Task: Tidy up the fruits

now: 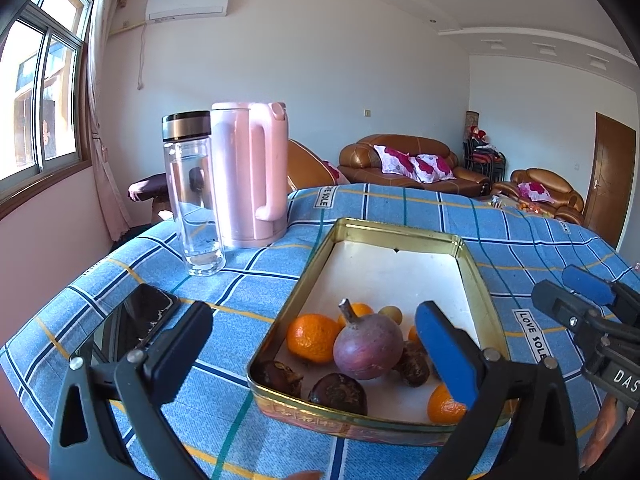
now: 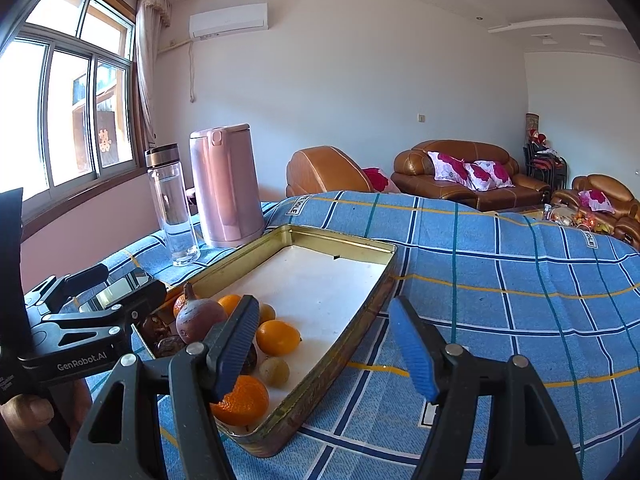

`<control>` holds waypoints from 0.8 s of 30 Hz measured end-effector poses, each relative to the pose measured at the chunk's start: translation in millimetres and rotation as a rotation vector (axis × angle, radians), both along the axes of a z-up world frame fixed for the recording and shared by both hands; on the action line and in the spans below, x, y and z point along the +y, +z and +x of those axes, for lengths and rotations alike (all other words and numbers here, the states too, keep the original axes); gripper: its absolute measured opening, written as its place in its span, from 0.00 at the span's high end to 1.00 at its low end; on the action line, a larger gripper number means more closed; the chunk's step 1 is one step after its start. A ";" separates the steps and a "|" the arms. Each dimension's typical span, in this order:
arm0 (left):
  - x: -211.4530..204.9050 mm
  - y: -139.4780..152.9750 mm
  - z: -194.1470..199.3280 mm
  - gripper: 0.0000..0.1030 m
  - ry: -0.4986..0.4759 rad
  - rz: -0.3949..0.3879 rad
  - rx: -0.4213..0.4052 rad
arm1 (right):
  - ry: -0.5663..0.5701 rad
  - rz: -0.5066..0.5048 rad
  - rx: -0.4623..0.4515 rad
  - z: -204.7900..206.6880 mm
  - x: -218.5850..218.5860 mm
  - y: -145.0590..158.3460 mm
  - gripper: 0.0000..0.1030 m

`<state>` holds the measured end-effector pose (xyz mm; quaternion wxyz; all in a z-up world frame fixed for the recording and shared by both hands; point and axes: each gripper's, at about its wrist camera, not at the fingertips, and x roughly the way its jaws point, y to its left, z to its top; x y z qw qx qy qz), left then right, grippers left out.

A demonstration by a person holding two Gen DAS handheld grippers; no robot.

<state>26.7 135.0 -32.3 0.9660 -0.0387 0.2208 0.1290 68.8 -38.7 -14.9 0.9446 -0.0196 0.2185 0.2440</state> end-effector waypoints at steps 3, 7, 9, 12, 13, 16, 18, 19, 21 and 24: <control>-2.2 1.7 -1.0 0.00 0.000 0.006 0.000 | 0.000 0.002 -0.001 -0.2 -0.4 -0.1 0.33; -4.6 2.9 -0.7 0.00 0.005 0.020 0.003 | 0.000 0.003 -0.003 -1.0 -1.0 -0.1 0.33; -4.9 3.3 -0.6 0.00 0.006 0.025 0.002 | 0.001 0.004 -0.003 -1.4 -1.0 0.1 0.33; -4.8 3.8 -0.9 0.00 0.008 0.026 0.002 | 0.004 0.006 -0.005 -2.6 -1.1 0.5 0.33; -4.3 3.9 -0.7 0.00 0.007 0.025 0.003 | 0.006 0.006 -0.006 -3.1 -0.8 0.8 0.33; -4.8 4.3 -0.9 0.00 0.008 0.027 0.002 | 0.008 0.006 -0.006 -3.2 -1.0 0.9 0.33; -5.0 5.1 -1.7 0.00 0.009 0.029 0.000 | 0.008 0.007 -0.007 -3.5 -1.3 1.2 0.33; -5.1 5.5 -1.9 0.00 0.008 0.029 -0.001 | 0.008 0.008 -0.007 -3.6 -1.3 1.2 0.33; -5.0 6.5 -2.6 0.00 0.010 0.032 -0.003 | 0.008 0.009 -0.008 -3.8 -1.0 1.5 0.33; -3.5 7.7 -2.8 0.00 0.014 0.031 -0.005 | 0.009 0.012 -0.011 -5.0 -0.9 2.7 0.33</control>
